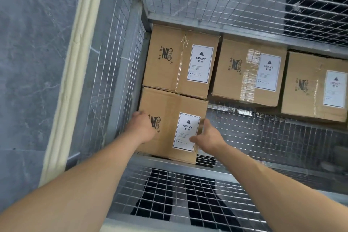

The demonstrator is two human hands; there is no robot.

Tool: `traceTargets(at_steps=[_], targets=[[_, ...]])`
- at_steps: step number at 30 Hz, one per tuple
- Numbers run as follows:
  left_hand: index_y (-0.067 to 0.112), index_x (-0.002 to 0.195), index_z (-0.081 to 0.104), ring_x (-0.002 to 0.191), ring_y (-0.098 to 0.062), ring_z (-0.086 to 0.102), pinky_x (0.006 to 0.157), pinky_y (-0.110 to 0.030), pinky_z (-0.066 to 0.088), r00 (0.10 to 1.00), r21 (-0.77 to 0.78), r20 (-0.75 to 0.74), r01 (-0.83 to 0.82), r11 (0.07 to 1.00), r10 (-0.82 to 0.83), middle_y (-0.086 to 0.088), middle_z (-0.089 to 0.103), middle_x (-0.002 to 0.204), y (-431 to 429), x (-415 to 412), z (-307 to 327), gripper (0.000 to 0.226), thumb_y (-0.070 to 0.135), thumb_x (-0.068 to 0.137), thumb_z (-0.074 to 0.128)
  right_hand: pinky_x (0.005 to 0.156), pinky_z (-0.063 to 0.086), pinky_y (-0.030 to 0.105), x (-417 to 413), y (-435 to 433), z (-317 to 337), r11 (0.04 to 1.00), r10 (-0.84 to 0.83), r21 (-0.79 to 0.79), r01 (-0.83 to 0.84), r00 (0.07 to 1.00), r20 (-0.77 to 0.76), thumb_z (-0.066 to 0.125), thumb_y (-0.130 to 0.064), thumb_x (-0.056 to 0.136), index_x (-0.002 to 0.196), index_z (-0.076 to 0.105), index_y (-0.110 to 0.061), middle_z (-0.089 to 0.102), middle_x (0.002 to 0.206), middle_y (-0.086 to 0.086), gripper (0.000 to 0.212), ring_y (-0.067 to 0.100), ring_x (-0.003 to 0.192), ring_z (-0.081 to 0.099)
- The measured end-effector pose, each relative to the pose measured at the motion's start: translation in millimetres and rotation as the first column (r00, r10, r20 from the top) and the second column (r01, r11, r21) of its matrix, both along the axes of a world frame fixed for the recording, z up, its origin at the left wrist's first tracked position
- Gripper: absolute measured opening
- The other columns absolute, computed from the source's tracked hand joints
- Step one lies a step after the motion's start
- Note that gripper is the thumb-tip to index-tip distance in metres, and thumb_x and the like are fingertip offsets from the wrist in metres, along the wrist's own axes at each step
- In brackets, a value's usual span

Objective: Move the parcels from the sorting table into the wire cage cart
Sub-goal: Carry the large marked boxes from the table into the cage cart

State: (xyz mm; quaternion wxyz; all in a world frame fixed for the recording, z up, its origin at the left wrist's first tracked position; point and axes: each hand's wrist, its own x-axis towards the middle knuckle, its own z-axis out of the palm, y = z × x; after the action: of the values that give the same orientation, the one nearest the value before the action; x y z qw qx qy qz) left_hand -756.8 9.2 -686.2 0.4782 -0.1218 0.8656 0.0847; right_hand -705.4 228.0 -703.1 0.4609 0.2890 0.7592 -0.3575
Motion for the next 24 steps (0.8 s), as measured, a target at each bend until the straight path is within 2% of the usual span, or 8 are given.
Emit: traceTargets(at_steps=[4, 6, 8, 10, 12, 16, 20, 24], targets=[[0.009, 0.139, 0.044, 0.112, -0.030, 0.059, 0.089, -0.038, 0.054, 0.994, 0.023, -0.052, 0.093, 0.995, -0.092, -0.010, 0.043, 0.143, 7.5, -4.7, 30.5, 0.067, 0.043, 0.088, 0.072, 0.059, 0.043, 0.027, -7.5, 9.0, 31.2, 0.969, 0.223, 0.124, -0.211, 0.971, -0.086, 0.067, -0.025, 0.088, 0.097, 0.041, -0.031, 0.057, 0.097, -0.003, 0.028, 0.021, 0.089, 0.061], [0.011, 0.136, 0.048, 0.114, -0.029, 0.057, 0.089, -0.038, 0.052, 0.978, 0.038, -0.086, 0.193, 0.980, -0.189, -0.009, 0.049, 0.140, 17.4, -9.0, 54.7, 0.063, 0.047, 0.088, 0.068, 0.065, 0.042, 0.027, -13.3, 15.8, 57.3, 0.933, 0.343, 0.162, -0.321, 0.931, -0.128, 0.061, -0.024, 0.088, 0.085, 0.041, -0.033, 0.058, 0.102, -0.002, 0.022, 0.024, 0.107, 0.059], [0.013, 0.134, 0.051, 0.116, -0.027, 0.055, 0.089, -0.038, 0.050, 0.948, 0.048, -0.117, 0.303, 0.952, -0.296, -0.007, 0.052, 0.137, 29.6, -12.8, 85.1, 0.058, 0.048, 0.089, 0.065, 0.084, 0.047, 0.032, -17.0, 23.6, 89.7, 0.894, 0.432, 0.194, -0.404, 0.892, -0.131, 0.059, -0.026, 0.089, 0.103, 0.052, -0.025, 0.057, 0.126, 0.002, 0.016, 0.026, 0.133, 0.048], [0.015, 0.129, 0.054, 0.119, -0.027, 0.052, 0.090, -0.038, 0.048, 0.904, 0.057, -0.162, 0.409, 0.911, -0.396, -0.006, 0.052, 0.137, 42.9, -15.4, 119.7, 0.052, 0.048, 0.090, 0.063, 0.104, 0.042, 0.043, -16.6, 30.7, 123.8, 0.850, 0.508, 0.244, -0.467, 0.849, -0.144, 0.059, -0.029, 0.089, 0.130, 0.051, -0.018, 0.045, 0.150, 0.005, 0.043, 0.026, 0.143, 0.037], [0.016, 0.128, 0.055, 0.122, -0.027, 0.050, 0.091, -0.039, 0.047, 0.854, 0.057, -0.220, 0.494, 0.868, -0.472, -0.005, 0.050, 0.140, 55.3, -17.4, 156.0, 0.050, 0.048, 0.090, 0.062, 0.107, 0.038, 0.047, -14.8, 37.0, 160.0, 0.809, 0.560, 0.326, -0.488, 0.810, -0.177, 0.057, -0.029, 0.090, 0.133, 0.048, -0.016, 0.047, 0.145, 0.005, 0.045, 0.026, 0.139, 0.038], [0.019, 0.142, 0.047, 0.131, -0.024, 0.045, 0.101, -0.040, 0.044, 0.777, 0.077, -0.329, 0.589, 0.805, -0.537, -0.002, 0.048, 0.144, 78.6, -20.9, 230.7, 0.063, 0.050, 0.089, 0.061, 0.105, 0.040, 0.048, -7.2, 49.1, 238.1, 0.801, 0.546, 0.434, -0.412, 0.799, -0.251, 0.059, -0.037, 0.091, 0.134, 0.046, -0.016, 0.050, 0.135, 0.003, 0.050, 0.026, 0.134, 0.042], [0.019, 0.142, 0.046, 0.139, -0.025, 0.038, 0.110, -0.046, 0.037, 0.677, 0.065, -0.443, 0.679, 0.732, -0.589, -0.002, 0.045, 0.149, 103.6, -23.7, 301.4, 0.068, 0.057, 0.087, 0.061, 0.095, 0.044, 0.044, 8.7, 66.3, 312.7, 0.810, 0.475, 0.527, -0.256, 0.813, -0.336, 0.060, -0.041, 0.089, 0.117, 0.049, -0.019, 0.054, 0.117, -0.002, 0.037, 0.022, 0.118, 0.049], [0.021, 0.147, 0.041, 0.145, -0.024, 0.030, 0.114, -0.049, 0.031, 0.548, 0.042, -0.552, 0.771, 0.635, -0.629, -0.001, 0.039, 0.155, 133.5, -17.2, 360.3, 0.075, 0.062, 0.087, 0.058, 0.095, 0.046, 0.044, 37.5, 88.9, 373.3, 0.789, 0.405, 0.608, -0.088, 0.819, -0.407, 0.062, -0.049, 0.089, 0.118, 0.050, -0.021, 0.058, 0.120, -0.003, 0.043, 0.021, 0.120, 0.051]])
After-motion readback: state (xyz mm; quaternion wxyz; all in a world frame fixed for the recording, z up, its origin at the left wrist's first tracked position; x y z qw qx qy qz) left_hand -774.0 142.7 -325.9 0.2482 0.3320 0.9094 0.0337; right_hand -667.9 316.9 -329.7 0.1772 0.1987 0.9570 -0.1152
